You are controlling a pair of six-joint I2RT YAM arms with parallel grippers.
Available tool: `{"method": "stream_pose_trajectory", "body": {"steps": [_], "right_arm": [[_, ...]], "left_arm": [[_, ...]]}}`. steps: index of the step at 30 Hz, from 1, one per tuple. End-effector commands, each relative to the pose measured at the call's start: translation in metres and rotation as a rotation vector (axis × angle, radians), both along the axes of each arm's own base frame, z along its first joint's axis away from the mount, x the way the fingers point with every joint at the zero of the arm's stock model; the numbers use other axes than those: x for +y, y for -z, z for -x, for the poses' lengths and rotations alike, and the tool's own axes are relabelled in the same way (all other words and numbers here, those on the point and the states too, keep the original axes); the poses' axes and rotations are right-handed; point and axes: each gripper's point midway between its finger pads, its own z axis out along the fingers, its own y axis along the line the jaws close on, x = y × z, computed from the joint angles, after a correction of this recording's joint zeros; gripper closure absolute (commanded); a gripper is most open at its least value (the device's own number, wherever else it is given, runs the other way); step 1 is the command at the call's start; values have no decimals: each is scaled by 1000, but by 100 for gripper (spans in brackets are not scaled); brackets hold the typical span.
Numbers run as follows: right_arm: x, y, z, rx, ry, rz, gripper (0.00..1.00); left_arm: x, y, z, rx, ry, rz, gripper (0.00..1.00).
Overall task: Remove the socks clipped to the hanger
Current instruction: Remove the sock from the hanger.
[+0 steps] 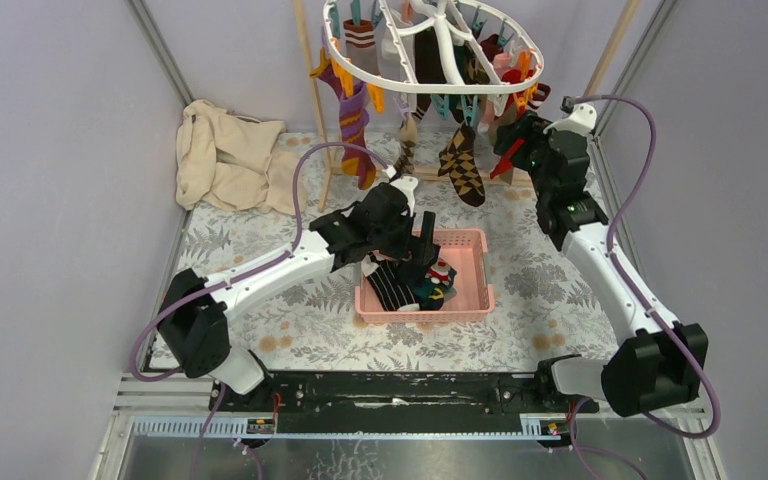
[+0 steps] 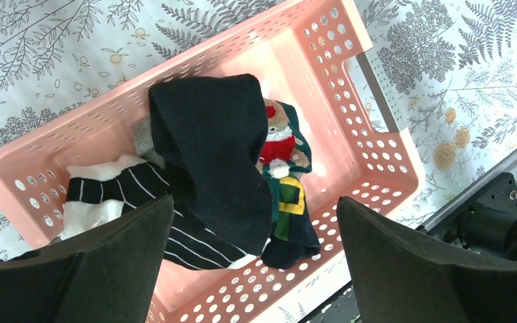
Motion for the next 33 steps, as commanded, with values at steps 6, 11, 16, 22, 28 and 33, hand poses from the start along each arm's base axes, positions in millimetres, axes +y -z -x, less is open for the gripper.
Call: {"method": "stream_pose_trajectory", "body": {"steps": [6, 11, 16, 22, 28, 33], "right_arm": [[-25, -20, -42, -58, 93, 24, 27], [-41, -9, -48, -65, 138, 13, 59], [-46, -12, -51, -104, 125, 15, 87], [-42, -21, -44, -127, 93, 8, 99], [-35, -23, -27, -129, 51, -6, 100], [-31, -22, -10, -117, 19, -26, 100]], "left_arm": [[-5, -26, 6, -27, 35, 51, 1], [-4, -28, 9, -32, 39, 53, 1], [-1, -30, 10, -35, 39, 48, 1], [1, -32, 11, -38, 37, 52, 1], [-3, -40, 14, -48, 50, 68, 1], [-11, -51, 16, -67, 72, 93, 1]]}}
